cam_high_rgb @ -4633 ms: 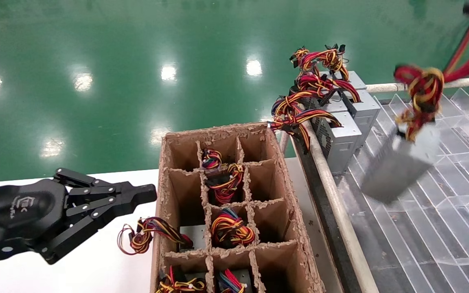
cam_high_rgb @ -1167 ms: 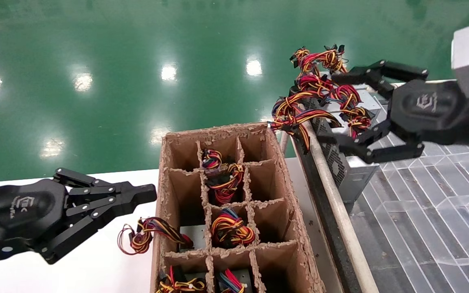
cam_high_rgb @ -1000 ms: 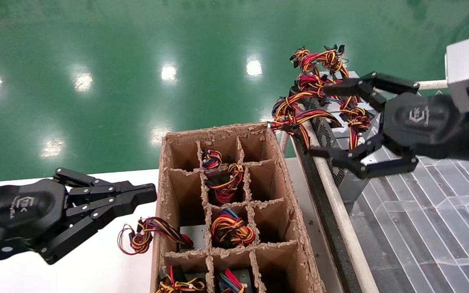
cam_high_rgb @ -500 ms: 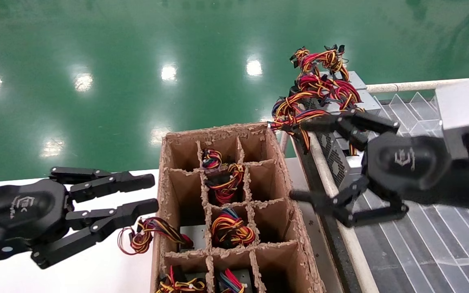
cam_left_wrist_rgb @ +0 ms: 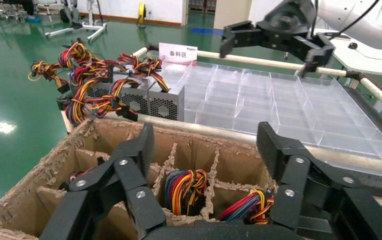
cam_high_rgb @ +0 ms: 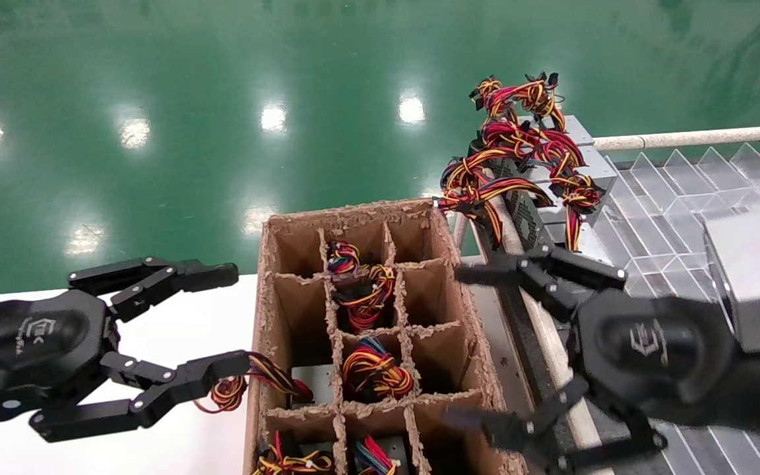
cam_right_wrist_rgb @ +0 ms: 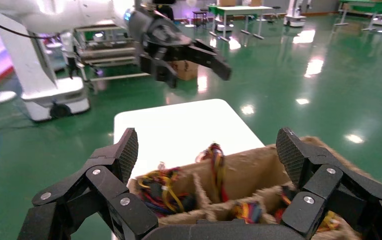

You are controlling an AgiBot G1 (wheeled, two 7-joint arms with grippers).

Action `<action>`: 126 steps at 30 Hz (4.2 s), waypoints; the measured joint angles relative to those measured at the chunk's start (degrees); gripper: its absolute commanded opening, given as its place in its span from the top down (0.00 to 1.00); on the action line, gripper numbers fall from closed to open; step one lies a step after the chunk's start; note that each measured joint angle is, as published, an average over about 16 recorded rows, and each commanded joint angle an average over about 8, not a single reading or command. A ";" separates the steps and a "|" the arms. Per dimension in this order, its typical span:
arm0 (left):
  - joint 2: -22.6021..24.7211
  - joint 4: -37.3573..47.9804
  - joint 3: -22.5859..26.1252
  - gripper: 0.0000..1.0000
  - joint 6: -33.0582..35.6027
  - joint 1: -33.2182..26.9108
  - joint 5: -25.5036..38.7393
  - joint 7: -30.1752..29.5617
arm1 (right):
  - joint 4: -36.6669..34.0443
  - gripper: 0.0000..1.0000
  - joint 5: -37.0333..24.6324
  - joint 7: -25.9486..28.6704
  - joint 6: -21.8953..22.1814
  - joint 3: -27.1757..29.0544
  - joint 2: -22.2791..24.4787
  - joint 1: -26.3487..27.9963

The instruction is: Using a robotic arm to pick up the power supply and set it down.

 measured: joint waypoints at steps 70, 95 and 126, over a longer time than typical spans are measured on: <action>-0.01 0.02 -0.01 0.00 -0.01 0.01 -0.01 0.00 | 3.11 0.00 1.43 1.54 0.35 1.76 0.29 -3.64; -0.01 0.01 -0.01 0.00 -0.01 0.01 -0.01 0.00 | 3.11 0.00 1.43 1.53 0.35 1.75 0.29 -3.62; -0.01 0.01 -0.01 0.00 -0.01 0.01 -0.01 0.00 | 3.10 0.00 1.43 1.53 0.34 1.75 0.29 -3.61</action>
